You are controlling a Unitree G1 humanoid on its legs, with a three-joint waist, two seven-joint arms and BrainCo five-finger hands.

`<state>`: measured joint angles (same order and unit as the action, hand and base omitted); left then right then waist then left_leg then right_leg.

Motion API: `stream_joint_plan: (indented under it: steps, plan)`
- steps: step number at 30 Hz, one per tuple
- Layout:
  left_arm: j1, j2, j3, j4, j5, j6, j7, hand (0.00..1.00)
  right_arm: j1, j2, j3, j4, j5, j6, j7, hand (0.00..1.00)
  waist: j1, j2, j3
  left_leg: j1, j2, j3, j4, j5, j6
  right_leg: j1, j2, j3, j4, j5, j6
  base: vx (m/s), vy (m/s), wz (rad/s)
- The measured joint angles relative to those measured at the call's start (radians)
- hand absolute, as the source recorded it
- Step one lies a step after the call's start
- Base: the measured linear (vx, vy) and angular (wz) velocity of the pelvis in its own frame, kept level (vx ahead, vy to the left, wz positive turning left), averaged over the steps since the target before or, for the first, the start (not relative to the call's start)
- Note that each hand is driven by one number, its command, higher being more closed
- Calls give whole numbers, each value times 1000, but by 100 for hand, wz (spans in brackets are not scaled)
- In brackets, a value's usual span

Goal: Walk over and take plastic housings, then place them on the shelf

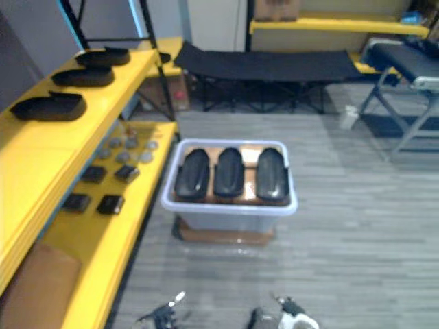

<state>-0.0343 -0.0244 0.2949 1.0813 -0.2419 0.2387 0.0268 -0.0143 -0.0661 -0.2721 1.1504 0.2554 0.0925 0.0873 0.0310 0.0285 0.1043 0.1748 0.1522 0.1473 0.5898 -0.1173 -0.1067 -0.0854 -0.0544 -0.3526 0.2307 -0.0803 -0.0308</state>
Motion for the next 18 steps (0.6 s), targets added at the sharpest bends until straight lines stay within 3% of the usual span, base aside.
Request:
stream_joint_plan:
  steps: [1,3,5,6,8,9,10,12,16,18]
  plan:
    - [4,10,3,-1,-17,-17,6,0,4,-3,1,-1,-18,-1,1,0,1,-2,1,-79,30,-1,163,36,-3,31,9,1,-31,-6,-1,74,-105,-14]
    - [1,10,7,-10,-16,-48,20,0,16,-9,-4,2,-33,0,-4,0,0,11,5,-180,58,7,319,-69,23,91,15,-3,-69,-10,1,101,-6,-1]
    - [2,13,3,-13,-16,-66,32,0,14,-8,-4,2,-32,-2,-6,0,10,10,8,-240,53,33,304,-135,31,155,6,4,-107,-1,16,-61,84,-15]
    - [6,17,-9,-13,-17,-71,37,0,7,-3,-6,2,-32,-3,-8,0,15,7,9,-271,27,35,211,-159,34,184,-10,15,-123,-3,39,-257,124,-28]
    - [15,16,-37,-12,-24,-86,41,0,-8,1,-13,1,-33,-7,-16,0,23,20,6,-271,-12,21,-131,-149,26,185,-24,49,-107,-23,79,-220,153,-39]
    - [20,27,-42,-6,-24,-89,42,0,-15,14,-10,1,-33,-7,-23,0,39,15,0,-236,-45,55,-217,-139,43,173,-43,90,-100,-23,102,133,200,-29]
    - [27,42,-41,-5,-23,-90,45,0,-16,32,-8,0,-33,-7,-24,0,39,-16,-9,-219,-81,66,-272,-122,57,172,-62,114,-127,-14,105,263,200,-23]
    - [28,54,-40,-2,-21,-95,43,0,-23,39,-2,1,-33,-6,-26,0,54,-33,-7,-212,-99,86,-266,-118,63,185,-75,132,-166,-1,106,277,139,-15]
    - [37,52,-35,0,-23,-99,46,0,-29,40,19,-3,-34,-9,-48,0,65,-31,-11,-149,-111,111,-292,-117,64,236,-85,134,-188,30,107,248,46,-15]
    - [34,43,-45,2,-13,-102,48,0,-32,34,17,-5,-67,-37,-38,0,65,-25,-15,-105,-111,109,-367,-114,73,186,-85,131,-63,10,122,172,5,-12]
